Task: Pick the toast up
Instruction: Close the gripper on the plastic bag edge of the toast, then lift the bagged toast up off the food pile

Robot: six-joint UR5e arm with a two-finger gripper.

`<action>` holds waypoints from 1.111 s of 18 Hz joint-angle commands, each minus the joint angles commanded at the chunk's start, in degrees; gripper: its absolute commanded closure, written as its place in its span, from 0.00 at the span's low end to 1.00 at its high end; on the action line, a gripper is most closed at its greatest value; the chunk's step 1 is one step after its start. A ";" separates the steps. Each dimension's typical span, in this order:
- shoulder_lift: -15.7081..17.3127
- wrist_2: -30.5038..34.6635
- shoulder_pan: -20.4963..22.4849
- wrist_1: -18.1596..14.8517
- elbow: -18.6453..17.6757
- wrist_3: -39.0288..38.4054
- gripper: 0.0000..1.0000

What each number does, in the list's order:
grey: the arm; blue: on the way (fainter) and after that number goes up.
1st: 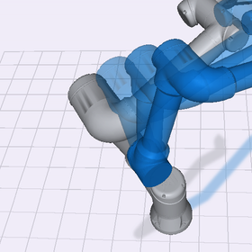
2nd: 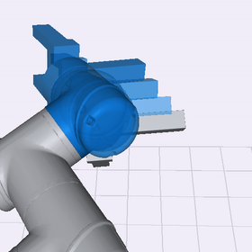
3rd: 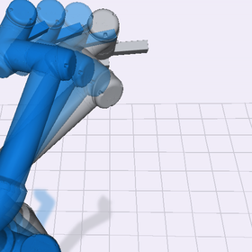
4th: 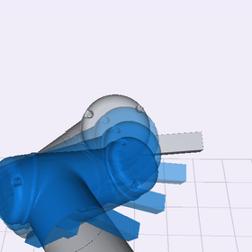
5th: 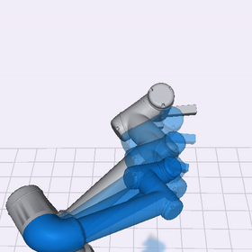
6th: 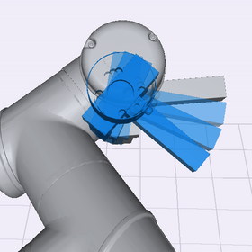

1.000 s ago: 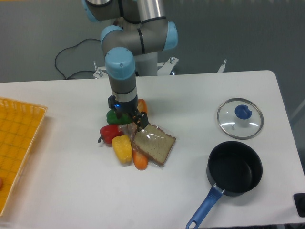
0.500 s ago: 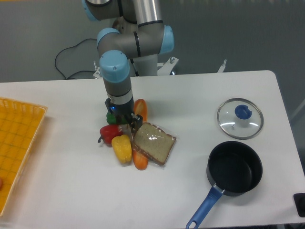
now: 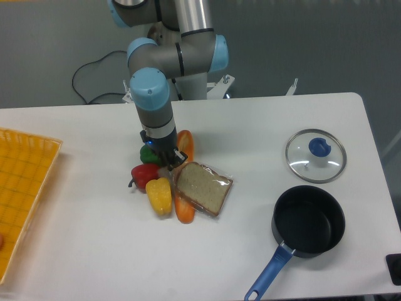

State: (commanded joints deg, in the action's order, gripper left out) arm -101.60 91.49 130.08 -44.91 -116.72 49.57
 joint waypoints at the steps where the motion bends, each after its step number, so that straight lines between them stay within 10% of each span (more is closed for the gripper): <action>1: 0.00 0.00 0.09 0.00 0.35 0.00 0.95; 15: 0.26 0.17 0.88 -0.70 3.69 0.09 1.00; 20: 0.26 0.18 1.76 -9.65 9.48 0.26 1.00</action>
State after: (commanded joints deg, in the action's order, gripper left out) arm -101.34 91.67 131.83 -54.56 -107.24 49.83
